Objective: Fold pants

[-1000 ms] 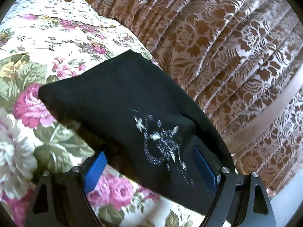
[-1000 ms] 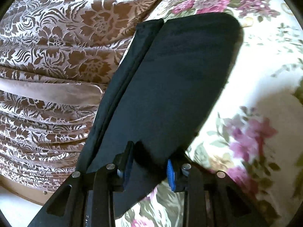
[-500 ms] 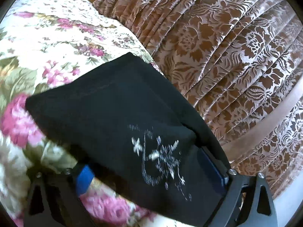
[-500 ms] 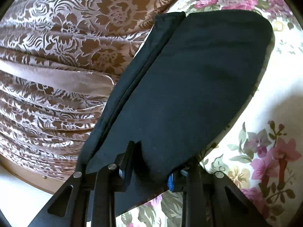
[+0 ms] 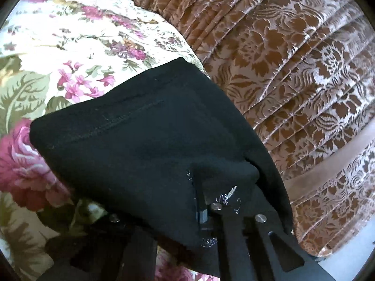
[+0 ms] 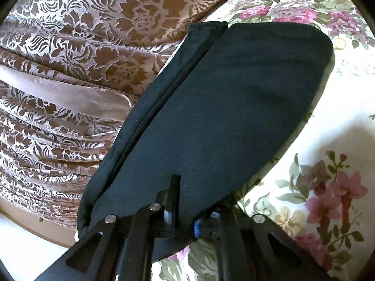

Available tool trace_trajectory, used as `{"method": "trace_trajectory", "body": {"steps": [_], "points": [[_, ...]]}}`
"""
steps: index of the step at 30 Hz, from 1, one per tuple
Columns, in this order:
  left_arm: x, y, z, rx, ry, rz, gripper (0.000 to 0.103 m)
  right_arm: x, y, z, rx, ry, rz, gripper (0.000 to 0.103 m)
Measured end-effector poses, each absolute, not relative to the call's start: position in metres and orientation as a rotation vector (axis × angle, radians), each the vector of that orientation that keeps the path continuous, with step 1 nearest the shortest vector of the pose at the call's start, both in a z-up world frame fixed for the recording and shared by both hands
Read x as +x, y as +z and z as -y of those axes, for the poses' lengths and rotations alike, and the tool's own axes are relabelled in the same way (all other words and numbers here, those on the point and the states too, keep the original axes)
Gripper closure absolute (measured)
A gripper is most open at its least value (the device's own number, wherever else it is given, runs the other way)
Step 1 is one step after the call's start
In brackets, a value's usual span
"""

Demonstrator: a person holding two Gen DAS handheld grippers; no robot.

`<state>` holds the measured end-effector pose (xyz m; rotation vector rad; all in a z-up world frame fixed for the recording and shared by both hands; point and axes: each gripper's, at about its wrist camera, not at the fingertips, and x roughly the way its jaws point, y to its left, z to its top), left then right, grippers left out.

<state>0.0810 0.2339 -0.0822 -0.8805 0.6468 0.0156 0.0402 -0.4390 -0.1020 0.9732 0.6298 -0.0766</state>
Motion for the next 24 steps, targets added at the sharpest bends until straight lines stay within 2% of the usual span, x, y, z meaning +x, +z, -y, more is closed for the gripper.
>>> {"method": "trace_trajectory", "body": {"steps": [13, 24], "points": [[0.034, -0.035, -0.246, -0.794, -0.051, -0.61, 0.096, 0.001, -0.048, 0.433, 0.849, -0.058, -0.512, 0.096], [-0.029, -0.041, -0.255, -0.747, -0.041, -0.64, 0.096, -0.049, -0.055, 0.43, 0.84, -0.054, -0.609, 0.096]]}}
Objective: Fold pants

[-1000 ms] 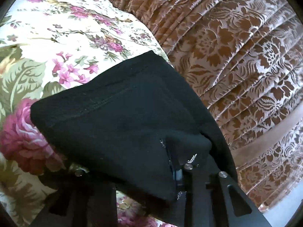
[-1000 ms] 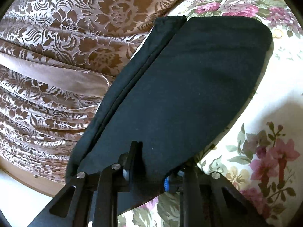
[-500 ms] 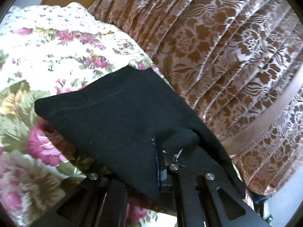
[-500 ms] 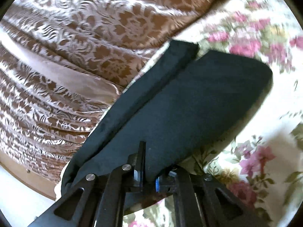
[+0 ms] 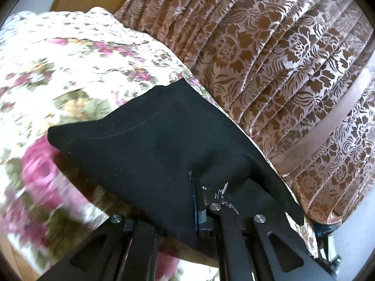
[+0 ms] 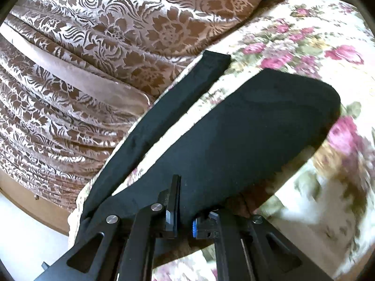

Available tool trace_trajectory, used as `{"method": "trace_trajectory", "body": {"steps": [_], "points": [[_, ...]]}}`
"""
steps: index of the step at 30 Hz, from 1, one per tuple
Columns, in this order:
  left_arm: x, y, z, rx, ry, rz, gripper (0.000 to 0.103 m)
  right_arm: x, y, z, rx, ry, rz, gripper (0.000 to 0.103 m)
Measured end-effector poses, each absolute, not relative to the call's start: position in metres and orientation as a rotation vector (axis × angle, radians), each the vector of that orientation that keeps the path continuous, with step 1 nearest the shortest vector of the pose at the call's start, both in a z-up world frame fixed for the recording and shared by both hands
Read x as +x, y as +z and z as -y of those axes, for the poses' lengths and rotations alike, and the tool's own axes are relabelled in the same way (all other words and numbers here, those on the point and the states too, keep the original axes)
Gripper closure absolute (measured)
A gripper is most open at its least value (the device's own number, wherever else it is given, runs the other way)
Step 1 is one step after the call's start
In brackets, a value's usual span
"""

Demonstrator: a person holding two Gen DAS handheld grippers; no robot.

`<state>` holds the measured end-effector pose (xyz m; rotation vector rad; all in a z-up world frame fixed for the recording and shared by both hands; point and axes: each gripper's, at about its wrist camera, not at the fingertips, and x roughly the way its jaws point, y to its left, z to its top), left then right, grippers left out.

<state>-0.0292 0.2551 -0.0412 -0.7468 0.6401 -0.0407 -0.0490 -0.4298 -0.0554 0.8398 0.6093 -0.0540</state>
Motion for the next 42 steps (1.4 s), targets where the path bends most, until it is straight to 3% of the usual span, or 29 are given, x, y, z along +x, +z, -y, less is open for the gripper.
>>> {"method": "trace_trajectory", "body": {"steps": [8, 10, 15, 17, 21, 24, 25, 26, 28, 36, 42], "points": [[-0.038, -0.068, -0.252, -0.743, -0.003, -0.708, 0.094, -0.075, -0.09, 0.429, 0.882, -0.058, -0.669, 0.096], [-0.037, -0.071, -0.252, -0.748, -0.001, -0.709, 0.092, -0.073, -0.088, 0.429, 0.885, -0.059, -0.665, 0.091], [-0.032, -0.071, -0.253, -0.743, -0.028, -0.691, 0.073, -0.081, -0.081, 0.445, 0.91, -0.105, -0.612, 0.079], [-0.03, -0.069, -0.253, -0.754, -0.036, -0.677, 0.059, -0.087, -0.083, 0.461, 0.952, -0.159, -0.588, 0.079], [-0.025, -0.062, -0.254, -0.737, -0.006, -0.647, 0.047, -0.096, -0.09, 0.494, 1.05, -0.233, -0.532, 0.079], [-0.02, -0.068, -0.259, -0.766, 0.003, -0.648, 0.053, -0.089, -0.089, 0.507, 1.032, -0.299, -0.546, 0.084], [-0.018, -0.069, -0.26, -0.768, 0.005, -0.655, 0.064, -0.087, -0.089, 0.508, 1.022, -0.31, -0.555, 0.087], [-0.016, -0.071, -0.261, -0.775, -0.003, -0.671, 0.084, -0.083, -0.088, 0.509, 1.005, -0.32, -0.564, 0.089], [-0.014, -0.075, -0.267, -0.831, -0.044, -0.704, 0.095, -0.08, -0.085, 0.508, 0.955, -0.335, -0.582, 0.095], [-0.037, -0.043, -0.263, -0.756, -0.009, -0.665, 0.097, -0.091, -0.049, 0.507, 0.82, -0.391, -0.51, 0.096], [-0.038, -0.062, -0.265, -0.746, 0.017, -0.738, 0.095, -0.095, -0.073, 0.514, 0.824, -0.454, -0.572, 0.095]]}}
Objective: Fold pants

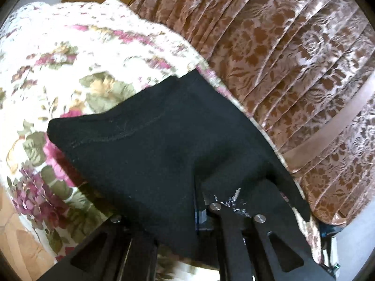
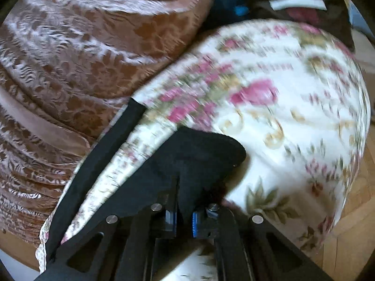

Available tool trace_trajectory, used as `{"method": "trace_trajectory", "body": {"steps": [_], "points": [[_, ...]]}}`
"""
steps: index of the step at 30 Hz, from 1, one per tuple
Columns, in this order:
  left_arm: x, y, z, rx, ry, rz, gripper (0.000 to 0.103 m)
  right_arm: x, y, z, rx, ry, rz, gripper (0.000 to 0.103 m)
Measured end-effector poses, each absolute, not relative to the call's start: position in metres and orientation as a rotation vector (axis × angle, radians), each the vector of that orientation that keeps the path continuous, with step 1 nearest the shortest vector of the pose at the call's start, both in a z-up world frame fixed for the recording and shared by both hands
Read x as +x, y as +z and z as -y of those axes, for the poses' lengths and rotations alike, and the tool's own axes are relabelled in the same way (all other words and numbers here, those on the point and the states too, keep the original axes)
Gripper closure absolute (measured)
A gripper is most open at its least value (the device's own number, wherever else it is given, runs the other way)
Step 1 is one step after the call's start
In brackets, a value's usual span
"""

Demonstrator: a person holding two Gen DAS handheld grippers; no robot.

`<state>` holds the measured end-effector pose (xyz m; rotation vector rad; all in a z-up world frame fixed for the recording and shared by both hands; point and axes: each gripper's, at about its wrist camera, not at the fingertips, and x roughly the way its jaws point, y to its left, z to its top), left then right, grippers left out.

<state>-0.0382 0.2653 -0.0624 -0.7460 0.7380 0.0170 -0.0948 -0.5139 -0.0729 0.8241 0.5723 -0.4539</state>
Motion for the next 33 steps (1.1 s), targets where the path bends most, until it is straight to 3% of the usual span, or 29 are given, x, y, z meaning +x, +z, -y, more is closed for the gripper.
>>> {"method": "trace_trajectory", "body": {"steps": [3, 7, 10, 15, 18, 28, 33], "points": [[-0.041, -0.068, -0.266, -0.705, 0.047, -0.748, 0.086, -0.097, -0.083, 0.515, 0.834, -0.459, -0.568, 0.094], [-0.049, -0.061, -0.277, -0.687, 0.106, -0.708, 0.07, -0.097, -0.064, 0.512, 0.739, -0.569, -0.586, 0.077], [-0.061, -0.059, -0.295, -0.739, 0.163, -0.668, 0.059, -0.105, -0.042, 0.51, 0.664, -0.724, -0.531, 0.076], [-0.074, -0.051, -0.316, -0.733, 0.299, -0.612, 0.053, -0.099, -0.001, 0.486, 0.515, -0.823, -0.411, 0.075], [-0.076, -0.046, -0.32, -0.756, 0.314, -0.589, 0.042, -0.077, 0.014, 0.464, 0.457, -0.727, -0.379, 0.068], [-0.058, -0.019, -0.278, -0.6, 0.246, -0.567, 0.021, 0.059, -0.027, 0.353, 0.425, -0.202, -0.667, 0.068], [-0.052, -0.002, -0.258, -0.505, 0.255, -0.539, 0.02, 0.108, -0.053, 0.285, 0.266, -0.058, -0.808, 0.068]]}}
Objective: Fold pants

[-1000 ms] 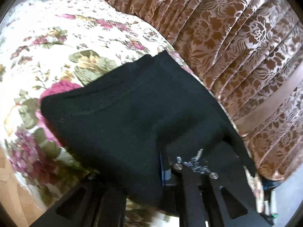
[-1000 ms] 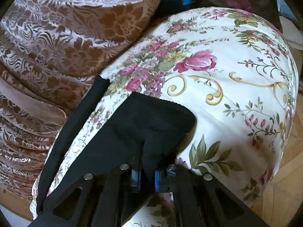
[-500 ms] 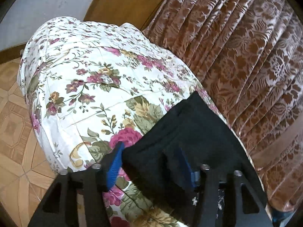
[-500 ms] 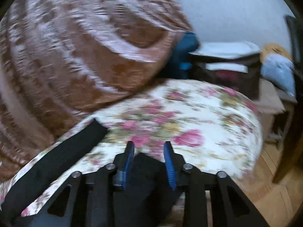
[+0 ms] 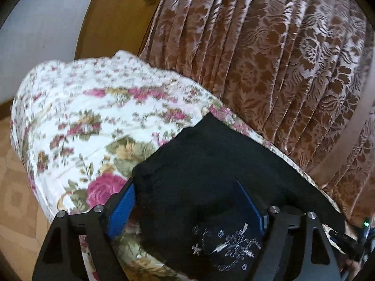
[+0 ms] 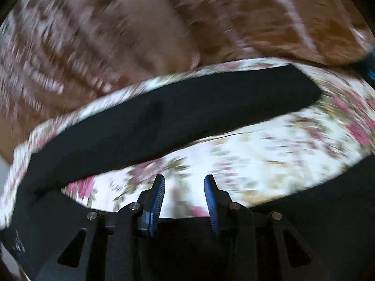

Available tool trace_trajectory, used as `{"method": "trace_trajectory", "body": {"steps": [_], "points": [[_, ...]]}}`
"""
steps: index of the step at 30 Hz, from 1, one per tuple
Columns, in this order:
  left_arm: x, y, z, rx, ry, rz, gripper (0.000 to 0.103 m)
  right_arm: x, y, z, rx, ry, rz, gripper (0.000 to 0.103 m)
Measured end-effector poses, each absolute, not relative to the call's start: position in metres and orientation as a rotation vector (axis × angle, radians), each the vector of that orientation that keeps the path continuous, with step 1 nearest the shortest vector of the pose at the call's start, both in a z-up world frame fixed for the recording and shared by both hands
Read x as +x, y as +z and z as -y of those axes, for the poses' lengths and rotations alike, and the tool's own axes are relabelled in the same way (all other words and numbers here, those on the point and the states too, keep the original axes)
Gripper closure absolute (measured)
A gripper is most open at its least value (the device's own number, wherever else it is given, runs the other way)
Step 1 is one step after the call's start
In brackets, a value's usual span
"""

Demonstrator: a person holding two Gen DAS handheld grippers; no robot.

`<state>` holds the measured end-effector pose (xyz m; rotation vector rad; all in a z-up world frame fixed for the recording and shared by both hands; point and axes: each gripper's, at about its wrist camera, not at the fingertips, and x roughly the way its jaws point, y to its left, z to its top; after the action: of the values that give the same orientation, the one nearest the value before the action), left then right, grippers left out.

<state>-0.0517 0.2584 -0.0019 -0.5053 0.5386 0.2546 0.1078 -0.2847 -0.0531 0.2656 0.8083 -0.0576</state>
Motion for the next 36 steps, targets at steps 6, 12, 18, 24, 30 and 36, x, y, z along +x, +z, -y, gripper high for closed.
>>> {"method": "trace_trajectory", "body": {"steps": [6, 12, 18, 24, 30, 36], "points": [[-0.04, 0.022, -0.273, -0.529, 0.296, -0.457, 0.011, 0.116, -0.071, 0.274, 0.257, -0.043, -0.855, 0.068], [0.036, 0.026, -0.279, -0.531, 0.187, -0.57, 0.004, 0.111, -0.077, 0.283, 0.312, -0.021, -0.84, 0.068], [0.133, 0.011, -0.265, -0.449, 0.115, -0.73, 0.005, 0.115, -0.076, 0.28, 0.313, -0.02, -0.836, 0.066], [0.197, -0.002, -0.265, -0.405, 0.134, -0.769, 0.006, 0.115, -0.078, 0.283, 0.331, -0.009, -0.83, 0.066], [0.251, -0.015, -0.27, -0.286, 0.193, -0.762, 0.01, 0.115, -0.079, 0.285, 0.355, -0.003, -0.82, 0.066], [0.296, -0.04, -0.276, -0.264, 0.189, -0.838, 0.022, 0.113, -0.08, 0.285, 0.366, 0.0, -0.809, 0.066]]}}
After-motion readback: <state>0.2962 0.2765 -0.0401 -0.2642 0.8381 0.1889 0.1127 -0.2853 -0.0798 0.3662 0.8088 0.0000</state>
